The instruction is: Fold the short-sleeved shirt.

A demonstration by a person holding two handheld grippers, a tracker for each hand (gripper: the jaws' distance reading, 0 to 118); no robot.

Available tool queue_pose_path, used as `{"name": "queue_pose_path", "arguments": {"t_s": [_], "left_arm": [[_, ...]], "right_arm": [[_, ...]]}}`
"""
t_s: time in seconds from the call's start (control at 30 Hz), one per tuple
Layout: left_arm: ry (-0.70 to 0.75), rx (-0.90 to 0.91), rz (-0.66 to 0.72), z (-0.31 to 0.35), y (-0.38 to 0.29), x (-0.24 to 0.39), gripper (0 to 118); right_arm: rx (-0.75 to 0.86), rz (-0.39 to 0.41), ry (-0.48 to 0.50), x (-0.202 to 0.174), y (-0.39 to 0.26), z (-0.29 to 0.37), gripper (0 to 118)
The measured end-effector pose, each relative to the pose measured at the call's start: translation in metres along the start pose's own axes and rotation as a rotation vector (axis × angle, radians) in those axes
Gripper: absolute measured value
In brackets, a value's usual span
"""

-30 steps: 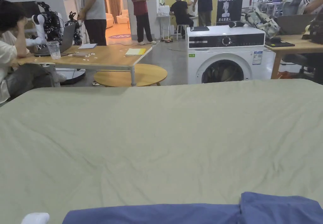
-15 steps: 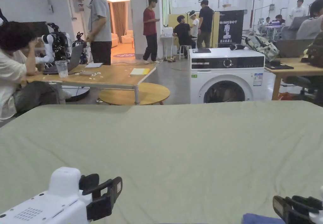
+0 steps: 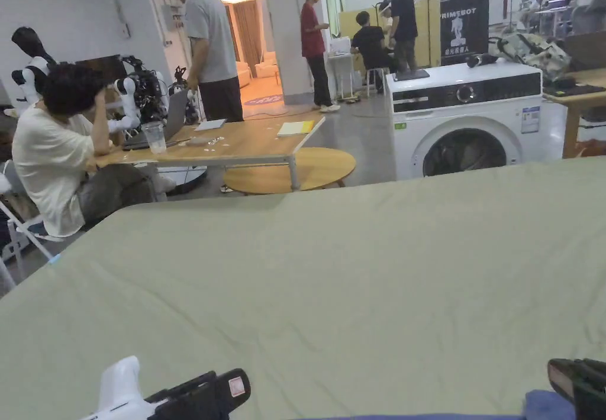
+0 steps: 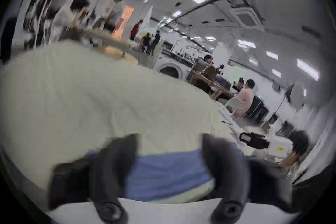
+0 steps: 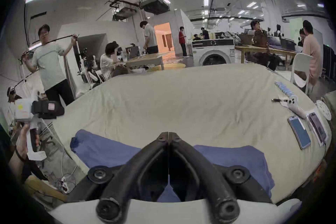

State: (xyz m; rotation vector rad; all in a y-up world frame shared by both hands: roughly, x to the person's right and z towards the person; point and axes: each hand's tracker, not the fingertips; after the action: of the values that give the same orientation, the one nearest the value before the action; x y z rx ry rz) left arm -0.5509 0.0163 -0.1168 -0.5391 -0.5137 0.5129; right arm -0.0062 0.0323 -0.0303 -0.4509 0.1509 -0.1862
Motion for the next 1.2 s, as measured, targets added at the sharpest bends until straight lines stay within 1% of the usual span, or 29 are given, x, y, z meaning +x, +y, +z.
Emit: {"name": "queue_pose_path", "arguments": {"t_s": [0.03, 0.1, 0.17, 0.23, 0.27, 0.3, 0.37, 0.4, 0.43, 0.47, 0.5, 0.57, 0.6, 0.67, 0.7, 0.77, 0.83, 0.87, 0.97, 1.0, 1.1, 1.13, 1.2], "left_arm": [[0.030, -0.006, 0.065, 0.005, -0.004, -0.023, 102], [0.058, -0.034, 0.224, 0.006, -0.011, -0.068, 102], [0.002, -0.070, 0.387, -0.003, -0.024, -0.106, 102], [0.019, -0.094, 0.480, -0.017, -0.040, -0.130, 101], [0.068, -0.105, 0.510, -0.025, -0.047, -0.141, 98], [0.065, -0.130, 0.526, -0.032, -0.053, -0.148, 91], [-0.080, -0.049, 0.564, -0.037, -0.054, -0.136, 69], [-0.083, -0.044, 0.600, -0.043, -0.055, -0.133, 64], [-0.091, -0.075, 0.629, -0.054, -0.057, -0.133, 57], [-0.105, -0.108, 0.637, -0.060, -0.061, -0.122, 40], [-0.112, -0.113, 0.619, -0.068, -0.063, -0.118, 36], [-0.098, -0.143, 0.634, -0.079, -0.068, -0.111, 26], [-0.100, -0.143, 0.647, -0.087, -0.066, -0.127, 14], [-0.123, -0.115, 0.665, -0.086, -0.065, -0.128, 5], [-0.132, -0.109, 0.675, -0.082, -0.061, -0.127, 4], [-0.094, -0.012, 0.651, -0.061, -0.052, -0.117, 4], [-0.127, 0.037, 0.631, -0.042, -0.033, -0.115, 3], [-0.102, 0.072, 0.606, -0.029, -0.025, -0.106, 3], [-0.052, 0.160, 0.587, 0.013, 0.008, -0.110, 3], [0.016, 0.169, 0.539, 0.028, 0.024, -0.119, 3], [0.237, 0.150, 0.325, 0.065, 0.063, -0.112, 3], [0.279, 0.147, 0.274, 0.069, 0.069, -0.096, 3], [0.304, 0.131, 0.173, 0.065, 0.076, -0.063, 3]], "right_arm": [[0.000, -0.009, -0.009, 0.001, -0.003, 0.005, 0], [-0.013, -0.039, -0.022, 0.008, -0.009, 0.010, 0], [-0.037, -0.087, -0.022, 0.014, -0.016, 0.012, 0], [-0.053, -0.107, -0.026, 0.020, -0.021, 0.013, 0], [-0.058, -0.110, -0.036, 0.021, -0.023, 0.014, 0], [-0.064, -0.110, -0.041, 0.021, -0.024, 0.016, 0], [-0.072, -0.113, -0.051, 0.023, -0.027, 0.021, 0], [-0.075, -0.117, -0.056, 0.025, -0.027, 0.022, 0], [-0.077, -0.124, -0.060, 0.027, -0.028, 0.023, 0], [-0.077, -0.132, -0.063, 0.029, -0.029, 0.023, 0], [-0.079, -0.143, -0.064, 0.030, -0.029, 0.023, 0], [-0.084, -0.160, -0.066, 0.032, -0.030, 0.024, 0], [-0.086, -0.160, -0.064, 0.032, -0.031, 0.025, 0], [-0.093, -0.151, -0.071, 0.032, -0.031, 0.025, 0], [-0.095, -0.149, -0.073, 0.030, -0.032, 0.026, 0], [-0.100, -0.155, -0.063, 0.030, -0.031, 0.025, 0], [-0.105, -0.155, -0.051, 0.025, -0.029, 0.019, 0], [-0.105, -0.150, -0.042, 0.023, -0.028, 0.016, 0], [-0.120, -0.136, -0.005, 0.013, -0.023, -0.004, 0], [-0.125, -0.129, 0.013, 0.008, -0.022, -0.011, 0], [-0.128, -0.127, 0.071, -0.008, -0.021, -0.027, 0], [-0.127, -0.128, 0.084, -0.012, -0.021, -0.031, 0], [-0.134, -0.125, 0.102, -0.020, -0.021, -0.038, 0]]}}
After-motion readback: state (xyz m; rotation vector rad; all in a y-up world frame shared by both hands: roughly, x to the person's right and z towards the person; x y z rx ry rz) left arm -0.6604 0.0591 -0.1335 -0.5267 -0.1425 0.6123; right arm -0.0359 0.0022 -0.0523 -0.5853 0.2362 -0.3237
